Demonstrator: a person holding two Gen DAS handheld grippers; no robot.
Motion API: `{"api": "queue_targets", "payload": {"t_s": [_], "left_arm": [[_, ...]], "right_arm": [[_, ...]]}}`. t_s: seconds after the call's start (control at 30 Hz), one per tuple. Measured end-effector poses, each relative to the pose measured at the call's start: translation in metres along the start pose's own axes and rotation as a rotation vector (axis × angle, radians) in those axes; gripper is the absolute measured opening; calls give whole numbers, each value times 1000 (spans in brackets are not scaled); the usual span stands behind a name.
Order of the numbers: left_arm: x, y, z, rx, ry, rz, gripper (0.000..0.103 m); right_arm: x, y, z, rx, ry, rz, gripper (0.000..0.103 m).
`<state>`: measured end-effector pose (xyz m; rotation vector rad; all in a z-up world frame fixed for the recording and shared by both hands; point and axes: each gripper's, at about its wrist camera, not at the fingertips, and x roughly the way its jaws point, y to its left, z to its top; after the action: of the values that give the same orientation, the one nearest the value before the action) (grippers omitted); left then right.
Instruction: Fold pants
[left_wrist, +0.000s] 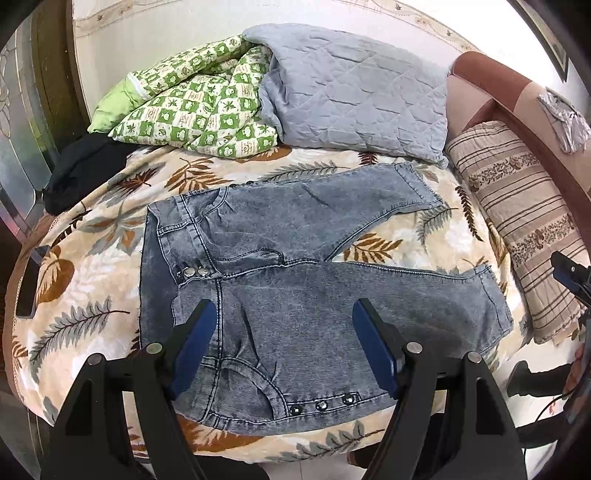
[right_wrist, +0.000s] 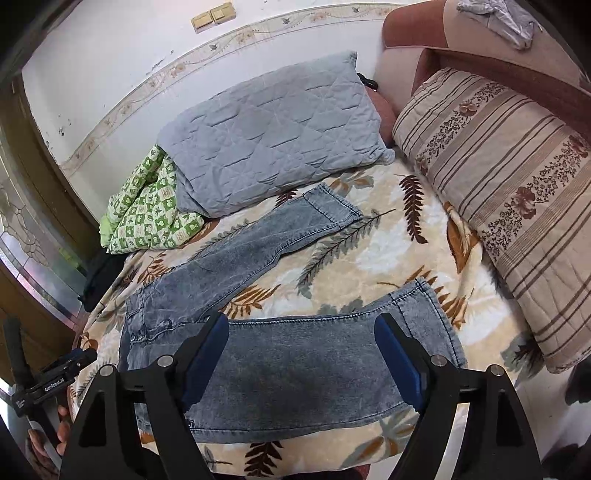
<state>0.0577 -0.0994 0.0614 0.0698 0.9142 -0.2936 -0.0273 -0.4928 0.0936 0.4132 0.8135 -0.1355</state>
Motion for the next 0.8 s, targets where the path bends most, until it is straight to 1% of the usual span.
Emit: {"api": "queue_targets", "payload": {"t_s": [0.1, 0.2, 0.3, 0.43, 0.53, 0.6, 0.7, 0.8], "left_arm": [[10, 1, 0, 1, 25, 15, 76], [22, 7, 3, -6, 71, 33, 76], [26, 32, 8, -50, 109, 48, 76], [29, 96, 24, -187, 132, 64, 76], [43, 142, 46, -284, 161, 99, 77], [57, 175, 66, -361, 174, 108, 77], [87, 208, 86, -487, 214, 76, 77], [136, 225, 100, -580, 291, 22, 77]], "right_arm": [[10, -5, 1, 7, 17, 3, 83], [26, -18, 9, 11, 23, 10, 83], [53, -39, 28, 28, 35, -4, 83], [98, -67, 65, 54, 64, -56, 83], [140, -77, 96, 33, 93, -112, 83], [167, -81, 114, 38, 109, -114, 83], [207, -83, 137, 56, 132, -94, 83], [254, -79, 160, 55, 155, -66, 83]]}}
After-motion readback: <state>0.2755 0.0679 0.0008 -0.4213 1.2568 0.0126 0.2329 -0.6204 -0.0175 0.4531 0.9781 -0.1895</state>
